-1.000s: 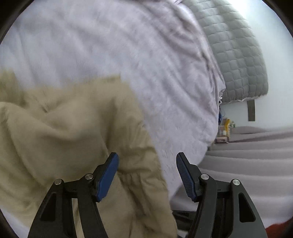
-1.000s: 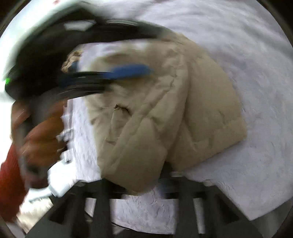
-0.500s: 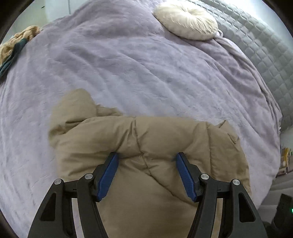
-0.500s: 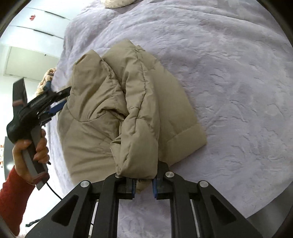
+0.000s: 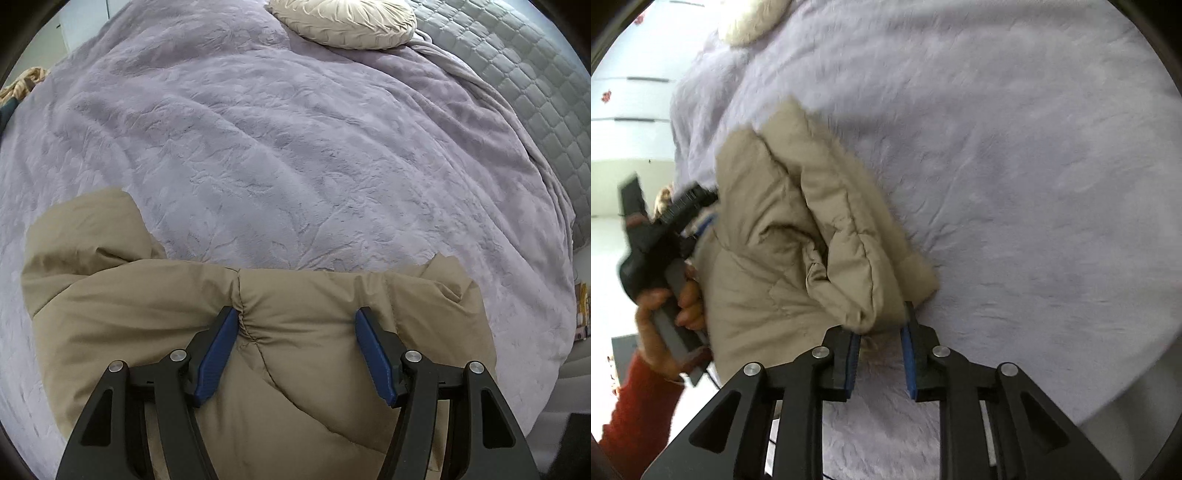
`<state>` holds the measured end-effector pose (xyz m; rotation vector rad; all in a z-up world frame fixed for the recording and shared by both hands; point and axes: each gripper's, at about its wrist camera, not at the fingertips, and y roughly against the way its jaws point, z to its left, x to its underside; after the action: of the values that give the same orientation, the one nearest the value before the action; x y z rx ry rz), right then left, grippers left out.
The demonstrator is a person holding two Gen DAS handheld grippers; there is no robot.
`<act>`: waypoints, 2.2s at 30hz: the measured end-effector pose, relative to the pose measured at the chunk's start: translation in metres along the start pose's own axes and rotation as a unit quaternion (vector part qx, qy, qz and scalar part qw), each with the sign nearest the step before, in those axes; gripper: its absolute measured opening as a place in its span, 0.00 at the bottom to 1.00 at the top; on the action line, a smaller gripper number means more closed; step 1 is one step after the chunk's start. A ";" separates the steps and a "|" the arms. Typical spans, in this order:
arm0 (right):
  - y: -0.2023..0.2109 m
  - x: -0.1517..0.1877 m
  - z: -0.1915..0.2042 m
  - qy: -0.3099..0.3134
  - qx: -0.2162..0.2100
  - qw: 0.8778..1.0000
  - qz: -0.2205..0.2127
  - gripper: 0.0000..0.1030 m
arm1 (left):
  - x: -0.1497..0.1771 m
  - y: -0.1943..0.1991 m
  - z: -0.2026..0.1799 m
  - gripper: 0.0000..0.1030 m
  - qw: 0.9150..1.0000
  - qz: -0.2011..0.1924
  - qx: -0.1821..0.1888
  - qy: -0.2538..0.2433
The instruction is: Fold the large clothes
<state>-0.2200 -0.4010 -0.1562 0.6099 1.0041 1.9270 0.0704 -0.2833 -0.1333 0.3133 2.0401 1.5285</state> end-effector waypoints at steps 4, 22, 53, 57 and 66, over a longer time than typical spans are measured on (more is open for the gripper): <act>0.052 -0.010 0.016 0.051 0.004 0.996 -0.077 0.27 | 0.000 -0.001 0.006 0.64 1.000 -0.001 0.008 0.007; -0.038 -0.113 0.138 0.209 -0.070 0.975 -0.014 0.74 | 0.010 0.033 0.022 0.64 0.999 -0.023 0.008 0.023; -0.090 -0.130 0.135 0.174 -0.062 0.980 0.074 0.05 | 0.054 0.057 0.058 0.76 0.993 -0.066 -0.080 0.060; -0.069 -0.117 0.133 0.186 -0.047 0.979 0.067 0.05 | 0.055 0.058 0.059 0.76 0.993 -0.064 -0.081 0.062; -0.033 -0.107 0.110 0.215 0.022 0.975 0.049 0.35 | 0.064 0.085 0.068 0.76 0.993 -0.052 -0.072 0.075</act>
<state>-0.0703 -0.4371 -0.1258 0.2707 1.3073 2.1819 0.0450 -0.1695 -0.0857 0.0352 2.0111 1.6667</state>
